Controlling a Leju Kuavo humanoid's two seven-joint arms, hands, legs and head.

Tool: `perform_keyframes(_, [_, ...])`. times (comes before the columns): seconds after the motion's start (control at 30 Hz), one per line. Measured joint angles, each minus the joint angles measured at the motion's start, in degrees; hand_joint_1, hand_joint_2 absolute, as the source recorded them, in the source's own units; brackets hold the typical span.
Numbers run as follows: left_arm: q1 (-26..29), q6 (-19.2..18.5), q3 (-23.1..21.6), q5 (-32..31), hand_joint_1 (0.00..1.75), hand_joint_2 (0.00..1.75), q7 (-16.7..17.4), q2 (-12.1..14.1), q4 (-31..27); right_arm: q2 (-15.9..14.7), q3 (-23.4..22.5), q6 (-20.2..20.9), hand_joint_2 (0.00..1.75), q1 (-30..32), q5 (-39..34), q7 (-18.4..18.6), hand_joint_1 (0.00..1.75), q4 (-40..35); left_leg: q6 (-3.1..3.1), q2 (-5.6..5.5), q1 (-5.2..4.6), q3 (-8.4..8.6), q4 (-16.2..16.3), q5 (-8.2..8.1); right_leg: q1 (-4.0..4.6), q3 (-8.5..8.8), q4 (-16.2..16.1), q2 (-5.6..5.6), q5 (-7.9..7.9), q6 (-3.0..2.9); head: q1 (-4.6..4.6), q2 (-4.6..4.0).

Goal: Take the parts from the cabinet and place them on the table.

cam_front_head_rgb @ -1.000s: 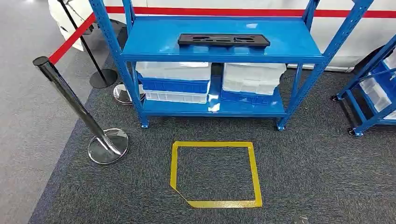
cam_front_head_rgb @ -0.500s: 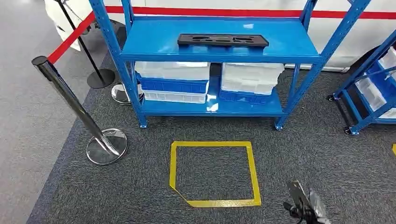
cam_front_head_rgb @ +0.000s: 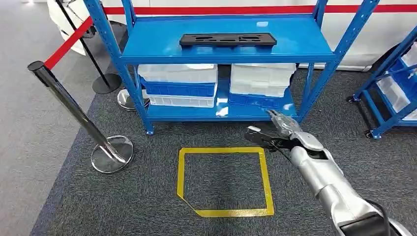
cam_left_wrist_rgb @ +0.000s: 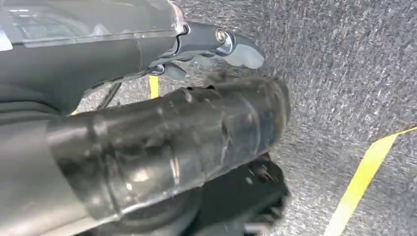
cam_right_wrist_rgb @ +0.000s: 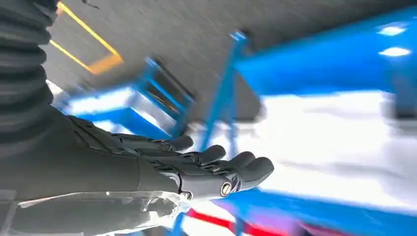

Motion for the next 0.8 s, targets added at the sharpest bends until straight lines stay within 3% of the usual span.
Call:
perform_keyframes(0.07, [0.1, -0.1, 0.0, -0.3, 0.00, 0.00, 0.0, 0.0, 0.2, -0.2, 3.4, -0.4, 0.00, -1.4, -1.5, 0.4, 0.00, -0.2, 0.28, -0.05, -0.34, 1.62, -3.5, -0.39, 0.52, -0.20, 0.2, -0.37, -0.19, 0.42, -0.02, 0.00])
perform_keyframes(0.17, [0.4, -0.6, 0.0, -0.2, 0.00, 0.00, 0.4, 0.0, 0.2, -0.4, 6.5, -0.7, 0.00, -2.1, -2.5, 0.5, 0.00, -0.7, 0.89, -0.32, -0.28, 1.22, -3.7, -0.56, 0.69, -0.27, -0.4, -0.69, 0.24, 1.21, 0.07, 0.00])
perform_keyframes(0.23, [0.5, -2.6, 0.1, 0.7, 0.00, 0.00, 1.4, 0.0, 0.3, -0.4, 8.9, -0.5, 0.00, -3.8, -3.0, -0.2, 0.00, -0.6, 1.61, -0.26, 0.06, 1.50, -4.5, -0.13, 0.39, -1.04, 1.0, -0.58, -1.13, 1.63, 0.07, 0.00])
perform_keyframes(0.27, [0.4, -3.5, 0.3, 1.3, 0.00, 0.00, 1.8, 0.0, 0.4, -0.4, 10.3, 0.0, 0.00, -5.1, -3.2, -0.6, 0.00, -0.5, 2.00, -0.20, 0.04, 1.39, -4.5, -0.13, 0.43, -2.58, 4.0, -0.51, -2.97, 1.74, 0.07, 0.00])
perform_keyframes(0.33, [0.3, -4.6, 0.9, 2.5, 0.00, 0.00, 2.9, 0.0, 0.4, 0.5, 13.3, 2.0, 0.00, -8.3, -3.2, -1.1, 0.00, 0.0, 2.20, -0.05, -0.19, 1.37, -4.5, -0.20, 0.45, -7.25, 13.5, -0.42, -6.88, 1.87, 0.07, -0.02])
perform_keyframes(0.37, [0.2, -4.9, 1.3, 2.7, 0.00, 0.00, 3.3, 0.0, 0.4, 1.0, 14.5, 2.6, 0.00, -9.7, -3.4, -1.2, 0.00, 0.3, 2.26, -0.01, -0.25, 1.39, -4.4, -0.24, 0.48, -8.91, 16.6, -0.42, -7.38, 1.83, 0.07, 0.00])
perform_keyframes(0.4, [0.2, -5.0, 1.7, 3.0, 0.00, 0.00, 3.5, 0.0, 0.4, 1.5, 15.6, 3.1, 0.00, -11.0, -3.8, -1.3, 0.00, 0.6, 2.27, -0.03, -0.32, 1.48, -4.4, -0.25, 0.53, -9.42, 17.1, -0.42, -6.50, 1.73, 0.07, 0.00])
perform_keyframes(0.47, [0.1, -4.1, 2.1, 2.9, 0.00, 0.00, 3.7, 0.0, 0.4, 2.4, 17.3, 3.6, 0.00, -13.7, -4.8, -1.2, 0.00, 0.8, 2.33, -0.18, -0.48, 1.81, -4.4, -0.38, 0.72, -7.05, 11.2, -0.41, -1.70, 1.23, 0.09, 0.00])
perform_keyframes(0.5, [0.2, -3.2, 2.3, 3.0, 0.00, 0.00, 3.7, 0.0, 0.4, 2.8, 18.2, 3.7, 0.00, -15.2, -5.2, -1.1, 0.00, 0.9, 2.31, -0.30, -0.59, 2.06, -4.4, -0.49, 0.92, -4.61, 5.7, -0.34, 1.55, 0.65, 0.07, 0.00])
perform_keyframes(0.53, [0.3, -2.3, 2.5, 3.0, 0.00, 0.00, 3.7, -0.2, 0.5, 3.0, 18.9, 3.7, 0.00, -16.3, -5.3, -1.0, 0.00, 1.0, 2.25, -0.36, -0.53, 2.00, -4.4, -0.57, 1.27, -3.20, 1.7, -0.26, 2.98, -0.05, 0.07, -0.02])
perform_keyframes(0.57, [0.1, -1.4, 2.8, 3.0, 0.00, 0.00, 3.8, -0.5, 0.7, 3.0, 19.6, 3.6, 0.00, -17.4, -5.5, -1.0, 0.00, 1.1, 2.03, -0.49, -0.97, 1.74, -4.1, -0.60, 1.48, -2.71, 0.6, -0.29, 2.57, -0.26, -0.07, -0.02])
perform_keyframes(0.67, [0.3, 2.1, 3.3, 2.3, 0.00, 0.00, 4.8, -0.5, 0.8, 3.1, 21.4, 2.6, 0.00, -18.0, -6.8, -0.6, 0.00, 1.4, 1.33, -0.57, -0.33, 1.53, -4.5, -0.36, 1.97, -2.14, -0.6, -0.23, 1.77, -0.37, 0.04, 0.00])
perform_keyframes(0.7, [0.3, 3.0, 3.4, 1.7, 0.00, 0.00, 4.9, -0.4, 0.8, 3.1, 21.8, 2.3, 0.00, -18.1, -7.3, -0.4, 0.00, 1.5, 0.97, -0.56, -0.72, 1.64, -4.4, -0.53, 1.21, -1.69, -1.4, -0.22, 2.11, -0.66, 0.00, 0.00])
perform_keyframes(0.73, [0.5, 3.8, 3.4, 0.7, 0.00, 0.00, 4.4, -0.4, 0.8, 3.1, 22.3, 1.6, 0.00, -18.2, -7.7, -0.3, 0.00, 1.6, 0.72, -0.51, -0.48, 1.38, -3.7, -1.18, 0.98, -1.12, -2.1, -0.41, 2.37, -0.63, 0.02, -0.02])
perform_keyframes(0.8, [0.6, 4.0, 3.4, -0.6, 0.00, 0.00, 3.4, -0.4, 0.8, 2.8, 23.2, 0.7, 0.00, -18.7, -8.3, 0.0, 0.00, 2.1, 0.22, -0.45, -0.20, -1.61, 2.6, -4.78, 0.79, -1.03, -2.1, -0.51, 2.39, -1.07, -0.07, 0.00])
